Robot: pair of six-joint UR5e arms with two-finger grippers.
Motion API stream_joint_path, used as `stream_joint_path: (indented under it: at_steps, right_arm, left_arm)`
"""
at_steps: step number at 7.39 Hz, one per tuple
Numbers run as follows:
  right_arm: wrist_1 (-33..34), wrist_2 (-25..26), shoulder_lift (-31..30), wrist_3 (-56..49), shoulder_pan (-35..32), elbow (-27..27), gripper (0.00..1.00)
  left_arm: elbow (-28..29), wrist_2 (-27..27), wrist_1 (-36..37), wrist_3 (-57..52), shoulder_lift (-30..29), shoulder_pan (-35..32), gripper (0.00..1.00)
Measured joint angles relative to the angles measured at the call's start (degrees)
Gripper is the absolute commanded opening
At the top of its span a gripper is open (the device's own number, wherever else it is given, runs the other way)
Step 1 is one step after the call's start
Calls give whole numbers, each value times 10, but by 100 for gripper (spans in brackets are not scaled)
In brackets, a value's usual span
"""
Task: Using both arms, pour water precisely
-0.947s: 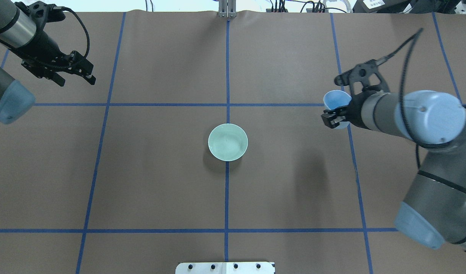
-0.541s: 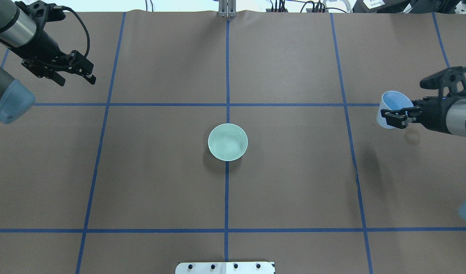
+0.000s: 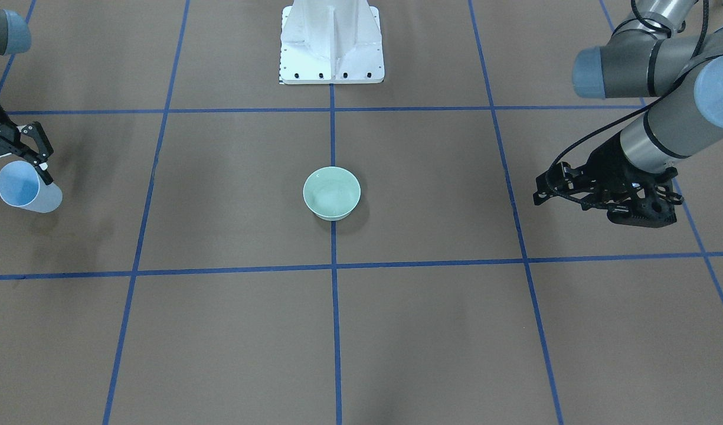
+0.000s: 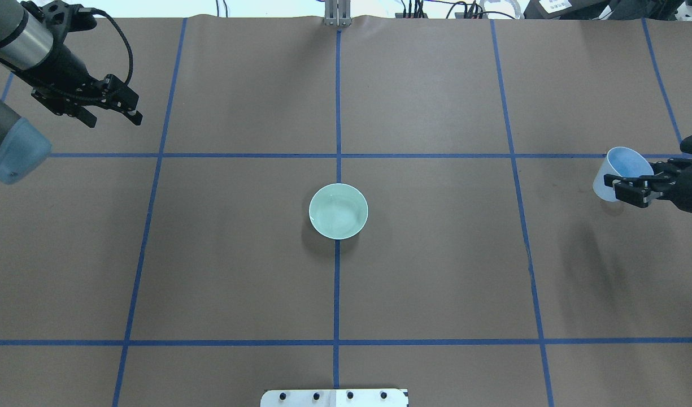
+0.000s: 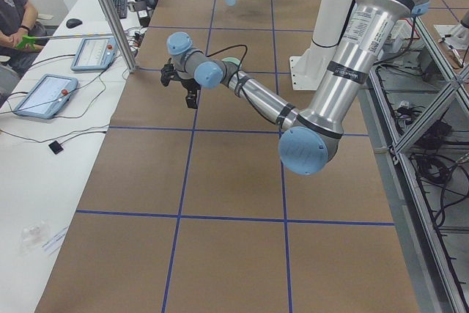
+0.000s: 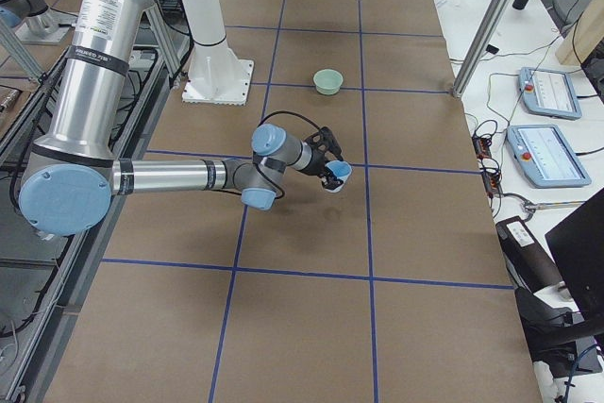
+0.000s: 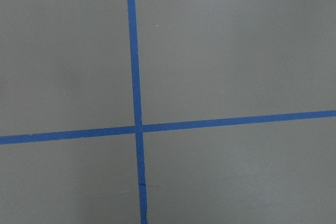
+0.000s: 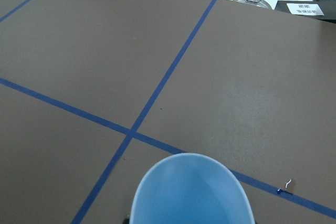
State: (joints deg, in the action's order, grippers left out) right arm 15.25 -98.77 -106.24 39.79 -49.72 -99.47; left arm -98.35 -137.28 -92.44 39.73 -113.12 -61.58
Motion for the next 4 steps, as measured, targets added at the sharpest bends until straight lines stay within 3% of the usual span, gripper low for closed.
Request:
stream_joint_path:
  at_steps: [3, 4]
  right_arm:
    - [-72, 8, 1, 0, 0, 59, 67]
    - [-81, 11, 3, 0, 1, 74, 72]
  left_arm:
    - [-16, 1, 21, 0, 0, 1, 100]
    - [-16, 1, 22, 0, 0, 1, 100]
